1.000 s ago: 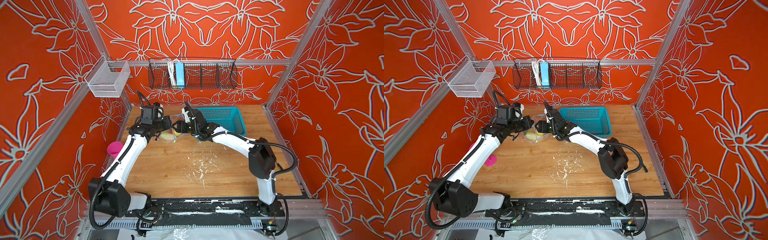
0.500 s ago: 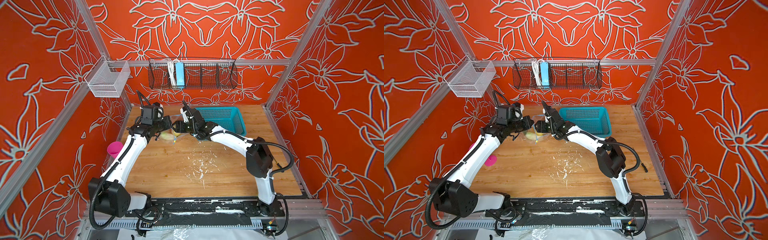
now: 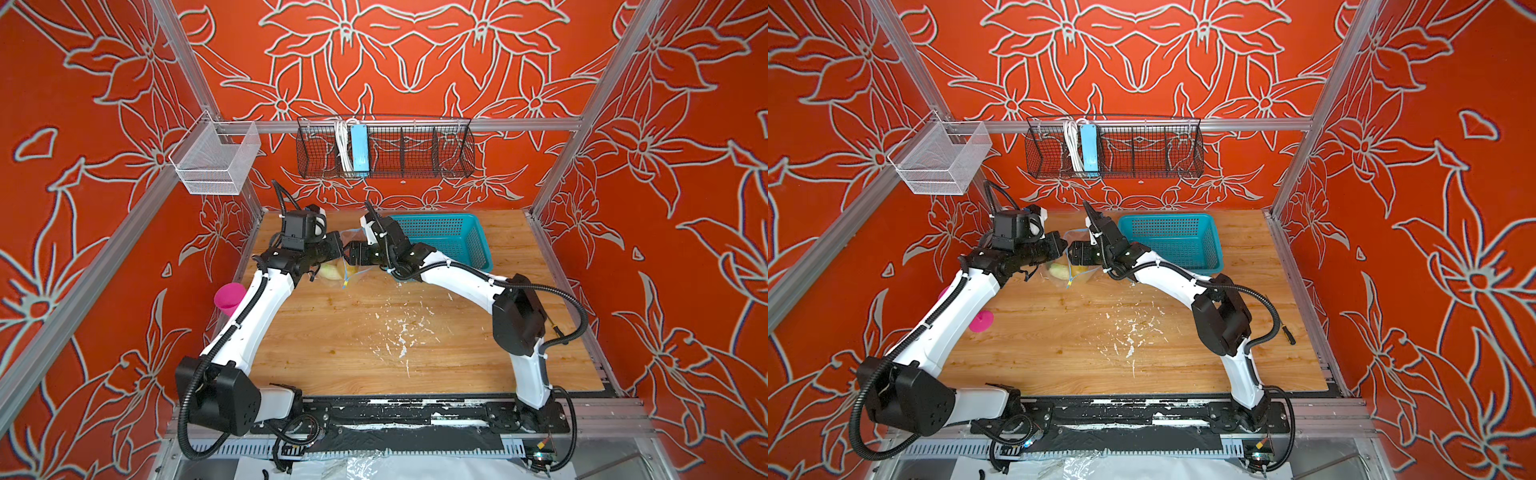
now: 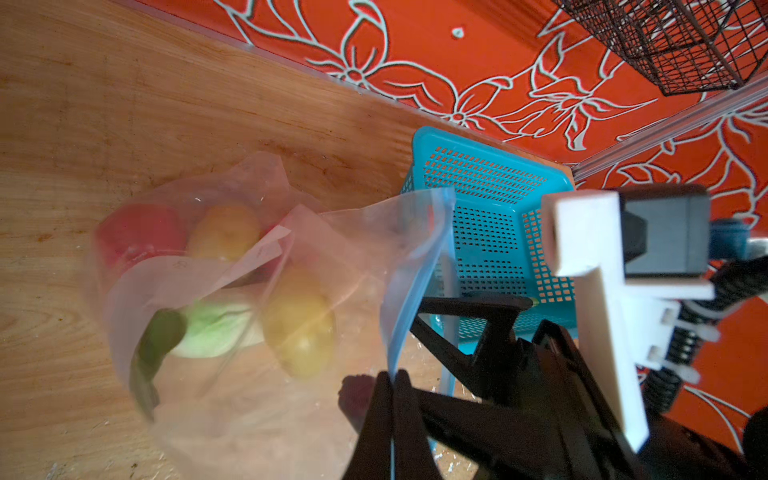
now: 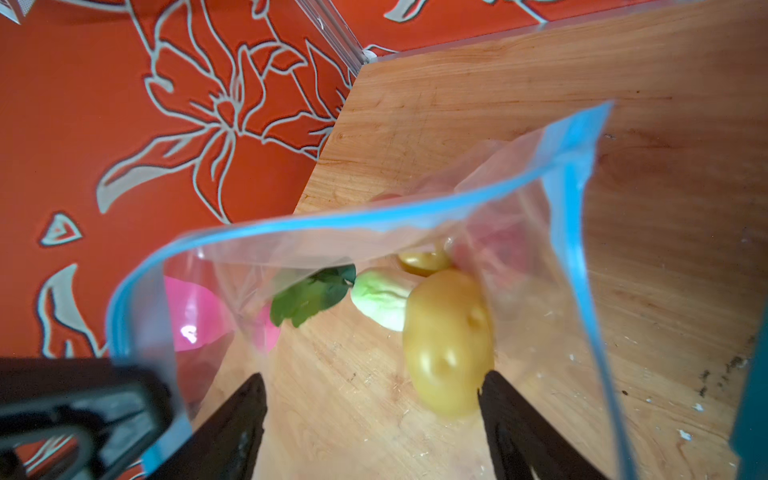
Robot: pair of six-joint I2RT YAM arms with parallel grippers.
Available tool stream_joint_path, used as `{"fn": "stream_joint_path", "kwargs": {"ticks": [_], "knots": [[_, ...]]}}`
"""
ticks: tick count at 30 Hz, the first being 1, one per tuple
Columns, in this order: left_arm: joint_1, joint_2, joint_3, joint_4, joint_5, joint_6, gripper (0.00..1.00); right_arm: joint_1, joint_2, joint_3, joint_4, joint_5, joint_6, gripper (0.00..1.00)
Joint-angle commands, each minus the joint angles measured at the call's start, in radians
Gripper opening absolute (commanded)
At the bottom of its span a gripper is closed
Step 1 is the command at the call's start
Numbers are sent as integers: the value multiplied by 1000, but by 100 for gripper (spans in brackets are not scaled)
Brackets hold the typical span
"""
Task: Place the food in the zip-top bag and seal the zipper
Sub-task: 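Open the right gripper to drop the potato into the bag, then move the open right gripper back over the teal basket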
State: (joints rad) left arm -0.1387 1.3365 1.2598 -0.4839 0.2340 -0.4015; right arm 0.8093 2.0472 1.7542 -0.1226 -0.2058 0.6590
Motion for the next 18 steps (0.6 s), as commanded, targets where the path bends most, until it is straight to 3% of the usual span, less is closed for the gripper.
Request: {"fn": "stream_joint_path", "kwargs": {"ticks": [1, 16, 18], "knots": [[-6, -20, -4, 10, 4, -3, 0, 10, -39, -8, 18, 3, 9, 83], [-6, -21, -5, 10, -1, -2, 0, 11, -96, -47, 29, 2, -5, 90], [-6, -20, -5, 10, -2, -2, 0, 10, -109, -58, 35, 2, -6, 98]]}}
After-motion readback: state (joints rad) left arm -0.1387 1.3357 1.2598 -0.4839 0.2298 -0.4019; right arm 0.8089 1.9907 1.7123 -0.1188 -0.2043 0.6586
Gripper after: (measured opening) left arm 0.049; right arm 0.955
